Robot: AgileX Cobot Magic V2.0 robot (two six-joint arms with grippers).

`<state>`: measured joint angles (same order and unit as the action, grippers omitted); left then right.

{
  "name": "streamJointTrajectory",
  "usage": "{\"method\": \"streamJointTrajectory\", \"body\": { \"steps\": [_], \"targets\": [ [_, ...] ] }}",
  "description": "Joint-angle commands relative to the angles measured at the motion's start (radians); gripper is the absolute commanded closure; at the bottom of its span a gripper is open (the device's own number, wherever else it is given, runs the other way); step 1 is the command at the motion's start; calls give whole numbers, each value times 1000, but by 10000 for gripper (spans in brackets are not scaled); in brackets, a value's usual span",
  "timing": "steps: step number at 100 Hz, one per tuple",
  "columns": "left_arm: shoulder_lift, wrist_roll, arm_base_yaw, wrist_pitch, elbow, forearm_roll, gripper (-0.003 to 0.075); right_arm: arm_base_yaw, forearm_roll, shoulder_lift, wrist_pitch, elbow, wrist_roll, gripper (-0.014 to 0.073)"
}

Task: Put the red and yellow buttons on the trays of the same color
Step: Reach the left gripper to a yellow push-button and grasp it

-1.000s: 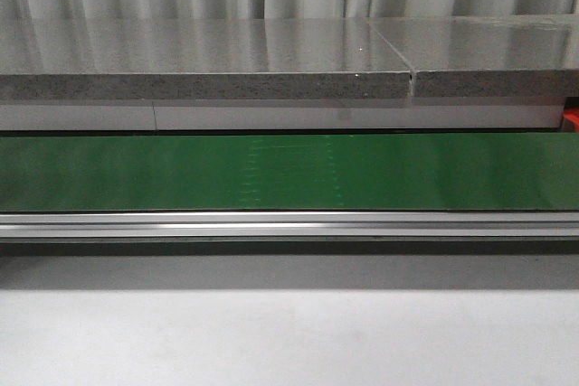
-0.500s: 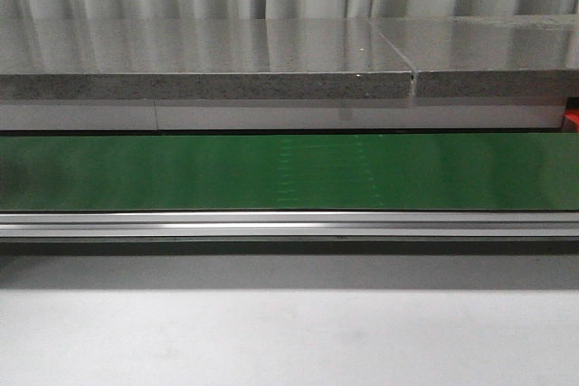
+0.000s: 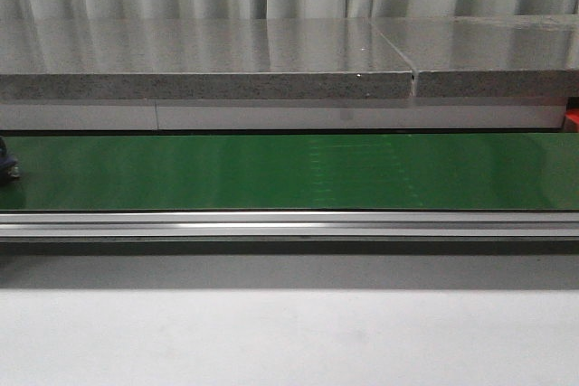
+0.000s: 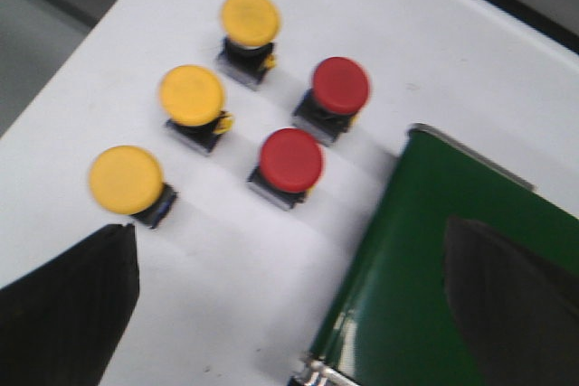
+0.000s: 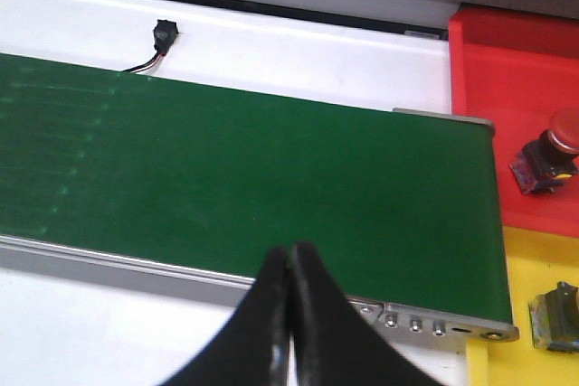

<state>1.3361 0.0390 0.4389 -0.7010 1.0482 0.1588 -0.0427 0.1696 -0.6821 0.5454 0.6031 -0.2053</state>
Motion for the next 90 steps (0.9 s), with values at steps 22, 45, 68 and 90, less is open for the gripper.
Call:
{"method": "streamJointTrajectory", "body": {
  "steps": [22,45,68,90],
  "targets": [
    [33,9,157,133,-32,15,48,1,-2,4,-65,27,-5,713],
    [169,9,193,164,-32,15,48,1,-2,4,-65,27,-5,713],
    [264,9,193,218,-30,23,48,1,-2,4,-65,27,-5,713],
    [336,4,178,225,21,25,48,1,-2,4,-65,27,-5,713]
  ]
}}
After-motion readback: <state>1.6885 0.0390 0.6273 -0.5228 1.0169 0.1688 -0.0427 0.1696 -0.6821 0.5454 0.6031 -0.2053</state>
